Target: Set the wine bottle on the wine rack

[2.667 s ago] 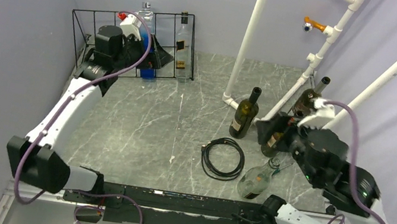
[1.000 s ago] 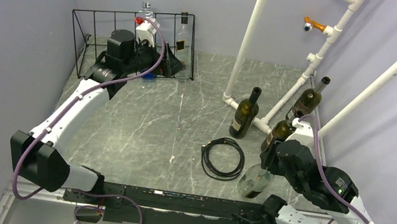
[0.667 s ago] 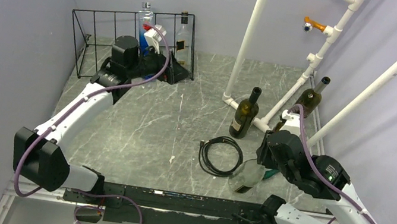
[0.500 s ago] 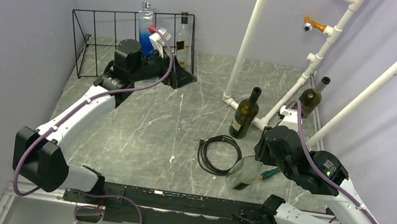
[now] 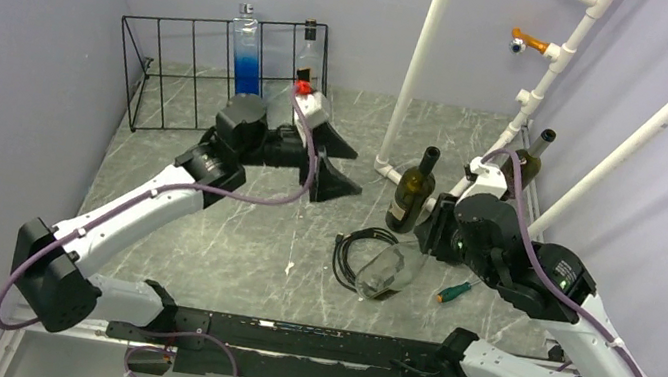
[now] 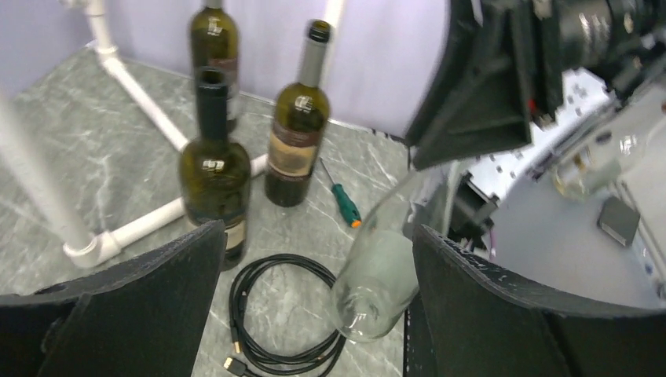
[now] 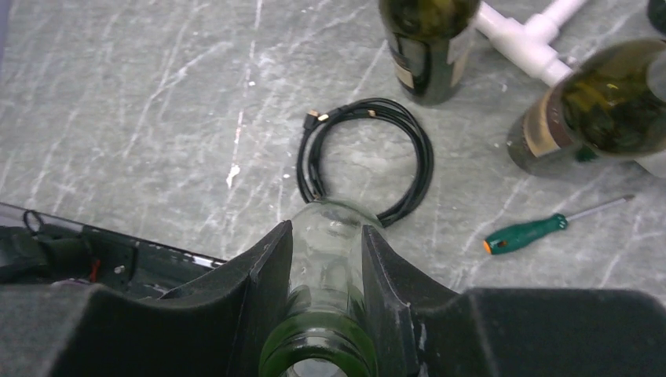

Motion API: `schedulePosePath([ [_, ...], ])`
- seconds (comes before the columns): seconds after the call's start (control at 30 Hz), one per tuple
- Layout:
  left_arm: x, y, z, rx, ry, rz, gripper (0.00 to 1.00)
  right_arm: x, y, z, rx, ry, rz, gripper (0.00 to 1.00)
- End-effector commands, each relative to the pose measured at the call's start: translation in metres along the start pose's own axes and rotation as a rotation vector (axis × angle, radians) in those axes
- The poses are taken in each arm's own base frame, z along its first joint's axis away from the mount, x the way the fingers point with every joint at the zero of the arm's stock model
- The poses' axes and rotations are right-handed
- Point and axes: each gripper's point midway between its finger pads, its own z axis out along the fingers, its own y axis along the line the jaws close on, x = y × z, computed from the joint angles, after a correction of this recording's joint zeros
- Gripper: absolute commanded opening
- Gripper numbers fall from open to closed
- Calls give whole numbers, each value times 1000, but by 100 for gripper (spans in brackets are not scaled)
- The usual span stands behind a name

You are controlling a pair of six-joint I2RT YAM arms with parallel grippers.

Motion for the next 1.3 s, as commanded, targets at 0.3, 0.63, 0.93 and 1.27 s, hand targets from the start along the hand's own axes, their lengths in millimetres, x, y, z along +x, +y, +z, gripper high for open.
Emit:
schedulePosePath([
  [0.3,73,-82,49,121,210,272,100,-79,71,-23,-285,-220,114,0],
  [0.63,94,-65,59,-89,244,326,100,-83,83,-19,-316,-225,125,0],
  [0.93,113,-77,71,-17,277,261,100,-83,91,-14,-341,-218,119,0],
  [1.27,127,-63,77,-73,328,247,99,-82,89,-16,-344,-225,129,0],
])
